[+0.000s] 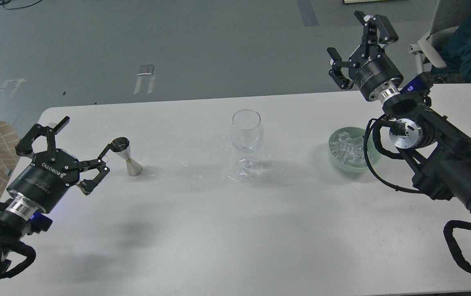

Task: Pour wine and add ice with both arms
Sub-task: 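Lower the left gripper toward the silver jigger, then close the left gripper around the silver jigger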

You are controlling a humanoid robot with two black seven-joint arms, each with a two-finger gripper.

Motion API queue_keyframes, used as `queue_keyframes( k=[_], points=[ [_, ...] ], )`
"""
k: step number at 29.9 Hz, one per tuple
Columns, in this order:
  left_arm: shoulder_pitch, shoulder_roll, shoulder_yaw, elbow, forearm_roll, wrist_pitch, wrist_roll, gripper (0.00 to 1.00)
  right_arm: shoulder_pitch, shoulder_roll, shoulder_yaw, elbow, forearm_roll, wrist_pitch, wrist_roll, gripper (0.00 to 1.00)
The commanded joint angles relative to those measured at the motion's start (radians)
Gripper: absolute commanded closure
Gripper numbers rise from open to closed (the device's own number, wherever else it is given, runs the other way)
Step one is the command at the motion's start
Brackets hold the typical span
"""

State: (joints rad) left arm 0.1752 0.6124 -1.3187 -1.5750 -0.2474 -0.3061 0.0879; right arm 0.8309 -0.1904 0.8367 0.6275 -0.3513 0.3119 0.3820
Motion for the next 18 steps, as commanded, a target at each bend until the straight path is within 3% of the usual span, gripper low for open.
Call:
queue_keyframes(
  k=[1, 4, 11, 18],
  points=[
    [0.015, -0.083, 0.002, 0.027, -0.007, 0.007, 0.024, 0.02, -0.001, 0.0, -0.014, 0.001, 0.0, -0.017, 0.0, 0.0],
    [0.007, -0.183, 0.003, 0.098, -0.006, 0.01, 0.061, 0.02, 0.0, -0.009, -0.014, 0.001, 0.002, -0.019, 0.0, 0.0],
    [-0.069, -0.333, -0.008, 0.279, 0.002, 0.024, 0.056, 0.02, -0.001, -0.021, -0.022, 0.003, 0.002, -0.02, 0.0, 0.0],
    [-0.192, -0.375, -0.036, 0.437, 0.003, 0.022, 0.055, 0.01, 0.0, -0.02, -0.033, 0.003, 0.002, -0.022, 0.0, 0.0]
  ],
)
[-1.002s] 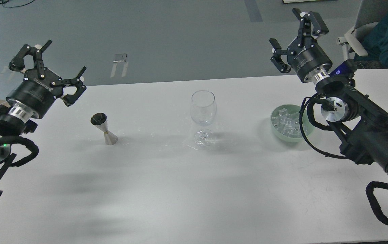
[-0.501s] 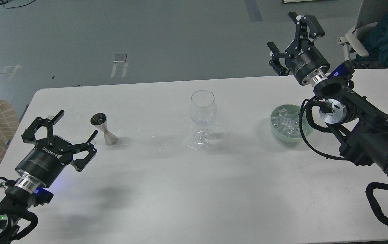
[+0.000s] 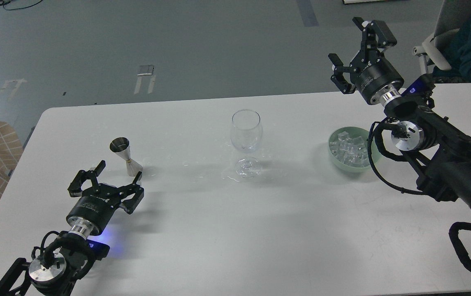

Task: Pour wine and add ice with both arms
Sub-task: 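Close the left gripper around the silver jigger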

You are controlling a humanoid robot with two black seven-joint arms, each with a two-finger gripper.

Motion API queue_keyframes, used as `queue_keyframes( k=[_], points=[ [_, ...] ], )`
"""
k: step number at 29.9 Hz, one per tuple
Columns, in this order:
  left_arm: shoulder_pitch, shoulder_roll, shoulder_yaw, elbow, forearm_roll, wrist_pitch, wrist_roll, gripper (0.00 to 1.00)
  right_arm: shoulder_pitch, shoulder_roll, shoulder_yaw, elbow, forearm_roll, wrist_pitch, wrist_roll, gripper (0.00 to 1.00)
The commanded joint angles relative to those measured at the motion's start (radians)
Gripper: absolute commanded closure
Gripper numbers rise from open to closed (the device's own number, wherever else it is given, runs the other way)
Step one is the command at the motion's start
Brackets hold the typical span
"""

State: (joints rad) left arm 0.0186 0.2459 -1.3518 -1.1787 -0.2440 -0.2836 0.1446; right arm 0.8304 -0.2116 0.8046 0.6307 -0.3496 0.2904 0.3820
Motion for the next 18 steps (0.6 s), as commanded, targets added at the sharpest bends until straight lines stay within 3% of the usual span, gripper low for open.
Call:
queue_keyframes(
  k=[1, 18],
  points=[
    [-0.051, -0.019, -0.004, 0.063, 0.0, -0.005, -0.003, 0.01, 0.001, 0.001, -0.001, 0.0, 0.0, 0.0, 0.0, 0.0],
    [-0.152, -0.065, -0.001, 0.182, 0.006, 0.027, -0.011, 0.02, -0.004, 0.001, -0.002, 0.0, 0.0, 0.0, 0.0, 0.0]
  ],
)
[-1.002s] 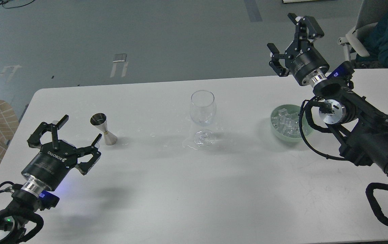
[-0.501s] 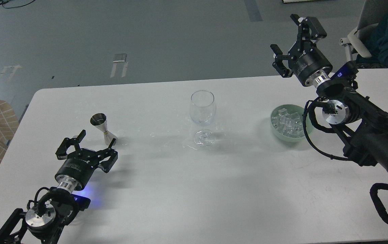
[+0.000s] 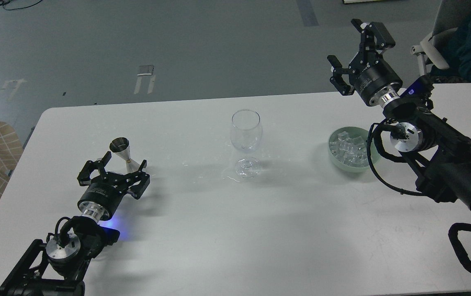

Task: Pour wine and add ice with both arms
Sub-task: 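Close the left gripper around the silver jigger, then lift the jigger with the left gripper and carry it beside the wine glass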

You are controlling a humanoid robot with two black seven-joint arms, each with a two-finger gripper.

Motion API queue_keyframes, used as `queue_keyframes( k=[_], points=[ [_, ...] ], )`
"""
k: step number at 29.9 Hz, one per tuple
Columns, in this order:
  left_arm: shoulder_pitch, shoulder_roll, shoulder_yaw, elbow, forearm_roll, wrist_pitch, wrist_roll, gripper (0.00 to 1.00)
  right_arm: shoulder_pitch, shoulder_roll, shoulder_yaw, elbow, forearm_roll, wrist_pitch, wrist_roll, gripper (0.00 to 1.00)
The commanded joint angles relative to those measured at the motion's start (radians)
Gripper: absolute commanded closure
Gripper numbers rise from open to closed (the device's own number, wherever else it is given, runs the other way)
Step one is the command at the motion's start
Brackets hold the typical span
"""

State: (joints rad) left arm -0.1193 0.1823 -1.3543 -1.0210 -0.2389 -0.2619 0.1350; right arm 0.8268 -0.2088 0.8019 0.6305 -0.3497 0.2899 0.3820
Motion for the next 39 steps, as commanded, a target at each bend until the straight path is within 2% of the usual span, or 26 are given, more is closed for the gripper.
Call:
queue_keyframes(
  k=[1, 8, 12, 14, 17, 21, 25, 28, 29, 32, 35, 38, 39],
  points=[
    [-0.017, -0.001, 0.001, 0.028, 0.001, 0.006, -0.002, 0.02, 0.0, -0.001, 0.0, 0.0, 0.0, 0.0, 0.0, 0.0],
    [-0.046, -0.001, 0.011, 0.056, 0.001, 0.007, -0.003, 0.07, -0.002, -0.001, -0.001, 0.0, 0.0, 0.0, 0.0, 0.0],
    [-0.059, -0.001, 0.012, 0.059, 0.003, 0.012, -0.003, 0.22, -0.002, -0.001, 0.0, 0.0, 0.0, 0.0, 0.0, 0.0],
    [-0.06, -0.003, 0.012, 0.064, 0.004, 0.021, -0.003, 0.23, -0.002, 0.0, -0.001, 0.0, 0.0, 0.0, 0.0, 0.0],
    [-0.062, -0.006, 0.011, 0.067, 0.004, 0.041, -0.003, 0.33, -0.003, -0.001, -0.001, 0.0, 0.0, 0.0, 0.0, 0.0],
    [-0.062, -0.01, 0.011, 0.067, 0.004, 0.041, -0.003, 0.38, -0.008, -0.003, 0.0, 0.002, 0.0, 0.0, 0.0, 0.0],
    [-0.063, -0.01, 0.011, 0.067, 0.009, 0.043, -0.005, 0.48, -0.008, -0.003, -0.001, 0.003, 0.0, 0.0, 0.0, 0.0],
    [-0.063, -0.01, 0.011, 0.067, 0.009, 0.041, -0.005, 0.64, -0.008, -0.001, -0.001, 0.002, 0.0, 0.0, 0.0, 0.0],
    [-0.062, -0.01, 0.012, 0.067, 0.01, 0.041, -0.005, 0.74, -0.009, -0.001, -0.001, 0.003, 0.0, 0.0, 0.0, 0.0],
    [-0.062, -0.01, 0.012, 0.068, 0.012, 0.029, -0.003, 0.89, -0.009, -0.001, -0.001, 0.003, 0.0, 0.0, 0.0, 0.0],
    [-0.062, -0.01, 0.012, 0.068, 0.012, 0.029, -0.003, 0.9, -0.008, -0.001, 0.0, 0.003, 0.0, 0.0, 0.0, 0.0],
    [-0.062, -0.012, 0.012, 0.07, 0.012, 0.03, -0.003, 1.0, -0.008, -0.001, 0.0, 0.003, 0.0, 0.0, 0.0, 0.0],
    [-0.062, -0.012, 0.011, 0.068, 0.012, 0.035, -0.003, 1.0, -0.009, -0.001, 0.0, 0.003, 0.0, 0.0, 0.0, 0.0]
  ],
)
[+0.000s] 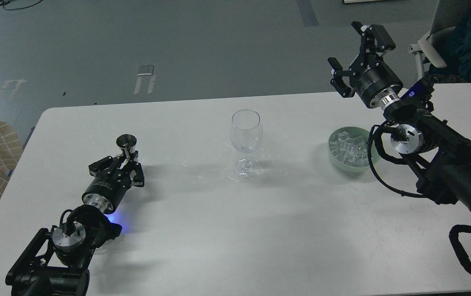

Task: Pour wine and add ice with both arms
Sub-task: 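Lift the jigger with the left gripper and carry it beside the wine glass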

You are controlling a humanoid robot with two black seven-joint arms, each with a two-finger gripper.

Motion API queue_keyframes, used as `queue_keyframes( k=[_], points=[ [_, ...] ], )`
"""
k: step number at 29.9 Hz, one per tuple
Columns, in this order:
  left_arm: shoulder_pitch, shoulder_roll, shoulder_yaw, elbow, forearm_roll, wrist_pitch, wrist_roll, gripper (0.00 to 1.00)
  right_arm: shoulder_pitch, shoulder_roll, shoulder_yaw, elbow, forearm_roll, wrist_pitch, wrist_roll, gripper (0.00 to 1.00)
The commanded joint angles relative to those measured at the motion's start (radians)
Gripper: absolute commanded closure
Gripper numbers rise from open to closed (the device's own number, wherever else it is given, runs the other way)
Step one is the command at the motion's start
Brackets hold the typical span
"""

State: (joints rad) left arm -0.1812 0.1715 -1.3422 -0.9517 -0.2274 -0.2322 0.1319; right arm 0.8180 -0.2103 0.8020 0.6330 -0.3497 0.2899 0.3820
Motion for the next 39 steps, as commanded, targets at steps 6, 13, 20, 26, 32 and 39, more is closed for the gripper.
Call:
queue_keyframes(
  k=[6, 13, 20, 26, 32, 39],
  points=[
    [-0.015, -0.012, -0.011, -0.004, -0.003, 0.01, -0.034, 1.0, 0.0, -0.001, -0.001, 0.001, 0.0, 0.0, 0.0, 0.0],
    [-0.07, 0.0, -0.002, -0.093, -0.001, 0.112, -0.038, 1.0, 0.0, 0.0, -0.001, 0.001, 0.0, 0.0, 0.0, 0.0],
    [-0.084, 0.04, 0.04, -0.199, -0.003, 0.149, -0.028, 1.0, 0.0, 0.0, -0.003, 0.0, 0.0, 0.0, 0.0, 0.0],
    [-0.098, 0.049, 0.121, -0.263, -0.001, 0.154, -0.026, 1.0, 0.0, 0.0, -0.02, -0.001, 0.0, 0.0, 0.0, 0.0],
    [-0.153, 0.034, 0.15, -0.272, -0.001, 0.188, -0.023, 1.0, 0.0, -0.001, -0.02, 0.0, 0.0, 0.0, 0.0, 0.0],
    [-0.222, 0.043, 0.224, -0.272, -0.001, 0.201, -0.008, 1.0, -0.005, -0.001, -0.02, -0.001, 0.0, 0.0, 0.0, 0.0]
  ],
)
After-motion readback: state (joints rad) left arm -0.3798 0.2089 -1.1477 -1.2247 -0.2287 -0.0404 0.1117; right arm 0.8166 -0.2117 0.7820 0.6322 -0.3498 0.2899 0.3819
